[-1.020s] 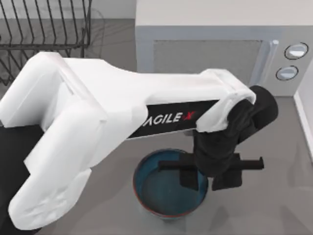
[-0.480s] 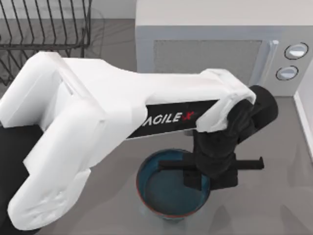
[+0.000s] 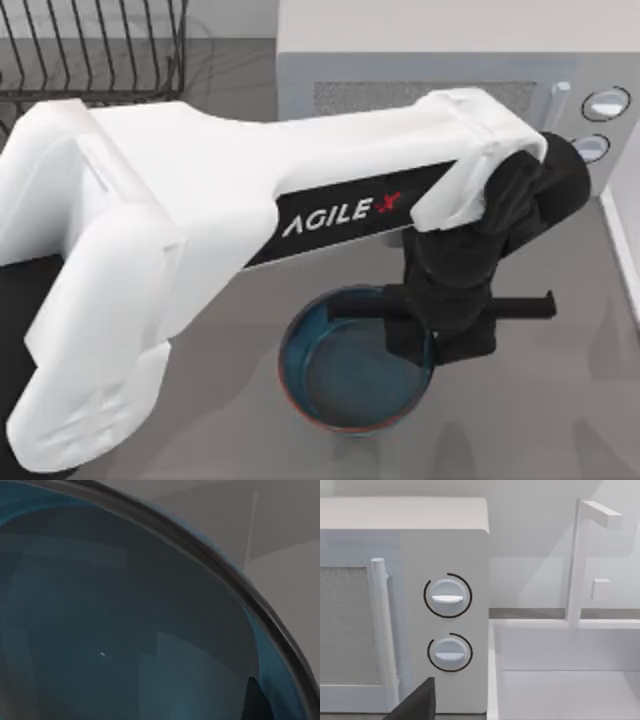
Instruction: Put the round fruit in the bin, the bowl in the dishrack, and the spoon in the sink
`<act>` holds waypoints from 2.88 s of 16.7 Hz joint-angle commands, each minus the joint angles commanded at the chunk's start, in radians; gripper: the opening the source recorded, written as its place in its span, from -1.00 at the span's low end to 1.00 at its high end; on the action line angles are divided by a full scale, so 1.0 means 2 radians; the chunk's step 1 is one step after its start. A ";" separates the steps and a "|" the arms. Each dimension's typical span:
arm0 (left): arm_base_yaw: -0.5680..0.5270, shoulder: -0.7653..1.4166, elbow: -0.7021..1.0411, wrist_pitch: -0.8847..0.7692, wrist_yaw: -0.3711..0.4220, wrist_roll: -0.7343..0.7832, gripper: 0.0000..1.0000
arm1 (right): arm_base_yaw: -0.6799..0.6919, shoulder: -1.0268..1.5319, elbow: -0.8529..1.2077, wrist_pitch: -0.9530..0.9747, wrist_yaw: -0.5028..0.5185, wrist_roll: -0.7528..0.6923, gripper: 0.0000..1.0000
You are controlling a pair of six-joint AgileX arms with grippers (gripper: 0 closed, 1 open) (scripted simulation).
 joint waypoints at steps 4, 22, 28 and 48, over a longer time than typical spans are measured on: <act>0.000 -0.014 0.070 -0.086 0.000 0.000 -1.00 | 0.000 0.000 0.000 0.000 0.000 0.000 1.00; 0.334 -0.340 -0.178 0.274 0.063 0.289 -1.00 | 0.000 0.000 0.000 0.000 0.000 0.000 1.00; 0.489 -0.539 -0.275 0.440 0.066 0.423 -1.00 | 0.000 0.000 0.000 0.000 0.000 0.000 1.00; 0.568 -0.535 -0.383 0.627 0.089 0.485 -1.00 | 0.000 0.000 0.000 0.000 0.000 0.000 1.00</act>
